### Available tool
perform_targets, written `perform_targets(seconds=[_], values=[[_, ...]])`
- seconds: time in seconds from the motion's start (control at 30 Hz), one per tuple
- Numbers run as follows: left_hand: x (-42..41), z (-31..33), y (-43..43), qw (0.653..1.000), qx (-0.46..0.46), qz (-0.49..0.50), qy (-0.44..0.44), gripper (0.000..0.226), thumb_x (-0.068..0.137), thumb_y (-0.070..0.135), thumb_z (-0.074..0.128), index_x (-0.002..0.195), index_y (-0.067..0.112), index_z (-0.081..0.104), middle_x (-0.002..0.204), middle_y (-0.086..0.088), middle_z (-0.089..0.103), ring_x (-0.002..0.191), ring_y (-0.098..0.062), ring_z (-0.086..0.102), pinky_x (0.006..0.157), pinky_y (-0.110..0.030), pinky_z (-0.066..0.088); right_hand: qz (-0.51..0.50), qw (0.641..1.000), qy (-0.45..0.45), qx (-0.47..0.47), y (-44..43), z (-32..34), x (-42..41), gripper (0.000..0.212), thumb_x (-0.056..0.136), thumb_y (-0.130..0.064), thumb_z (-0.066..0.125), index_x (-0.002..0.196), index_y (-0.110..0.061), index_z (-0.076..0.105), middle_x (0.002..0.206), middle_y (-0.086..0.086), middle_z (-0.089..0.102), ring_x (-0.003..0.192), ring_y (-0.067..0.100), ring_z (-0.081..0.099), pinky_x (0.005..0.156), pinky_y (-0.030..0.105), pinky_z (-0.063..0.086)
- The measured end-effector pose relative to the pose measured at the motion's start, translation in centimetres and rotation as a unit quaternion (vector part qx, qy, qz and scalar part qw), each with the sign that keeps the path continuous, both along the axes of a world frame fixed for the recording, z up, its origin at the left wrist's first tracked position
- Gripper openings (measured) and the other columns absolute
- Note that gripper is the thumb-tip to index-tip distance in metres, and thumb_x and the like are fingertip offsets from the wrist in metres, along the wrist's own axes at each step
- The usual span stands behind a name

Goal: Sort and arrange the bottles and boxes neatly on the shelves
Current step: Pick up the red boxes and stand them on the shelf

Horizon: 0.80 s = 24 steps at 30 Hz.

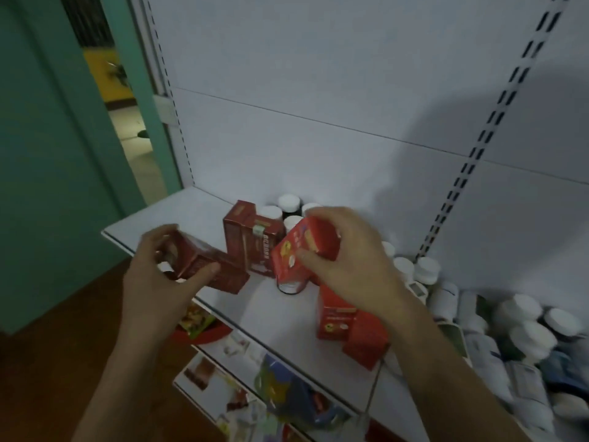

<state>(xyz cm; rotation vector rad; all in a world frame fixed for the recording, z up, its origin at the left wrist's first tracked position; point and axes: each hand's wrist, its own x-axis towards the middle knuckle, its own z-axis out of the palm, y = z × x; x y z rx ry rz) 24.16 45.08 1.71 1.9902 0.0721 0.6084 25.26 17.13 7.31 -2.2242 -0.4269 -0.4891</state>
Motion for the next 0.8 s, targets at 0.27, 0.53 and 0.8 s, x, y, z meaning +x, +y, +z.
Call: perform_targets(seconds=[0.27, 0.53, 0.8], values=[[7.7, -0.5, 1.1, 0.971, 0.183, -0.144, 0.060, 0.074, 0.071, 0.015, 0.091, 0.133, 0.031, 0.054, 0.132, 0.007, 0.046, 0.116, -0.010, 0.051, 0.097, -0.033, 0.054, 0.067, 0.927, 0.005, -0.368, 7.5, -4.4, 4.3, 0.054, 0.089, -0.030, 0.069, 0.139, -0.019, 0.053, 0.135, 0.000, 0.046, 0.129, 0.023, 0.037, 0.098, 0.044, 0.042], [7.7, -0.9, 3.1, 0.934, 0.293, -0.189, 0.082, 0.085, 0.081, 0.039, 0.080, 0.152, 0.035, 0.033, 0.152, -0.001, 0.034, 0.136, -0.019, 0.039, 0.110, -0.042, 0.039, -0.018, 0.941, 0.018, -0.339, 3.9, -4.9, 2.5, 0.075, 0.083, -0.046, 0.074, 0.148, -0.022, 0.046, 0.145, 0.000, 0.043, 0.139, 0.025, 0.030, 0.105, 0.045, 0.033], [11.6, 5.2, -2.2, 0.841, 0.497, -0.207, 0.056, 0.084, 0.074, 0.063, 0.070, 0.145, 0.022, 0.049, 0.152, -0.026, 0.037, 0.142, -0.046, 0.033, 0.105, -0.070, 0.037, -0.197, 0.909, 0.130, -0.343, -9.9, -2.7, -2.6, 0.061, 0.095, -0.060, 0.051, 0.145, -0.025, 0.047, 0.150, -0.003, 0.043, 0.142, 0.023, 0.030, 0.110, 0.048, 0.034]])
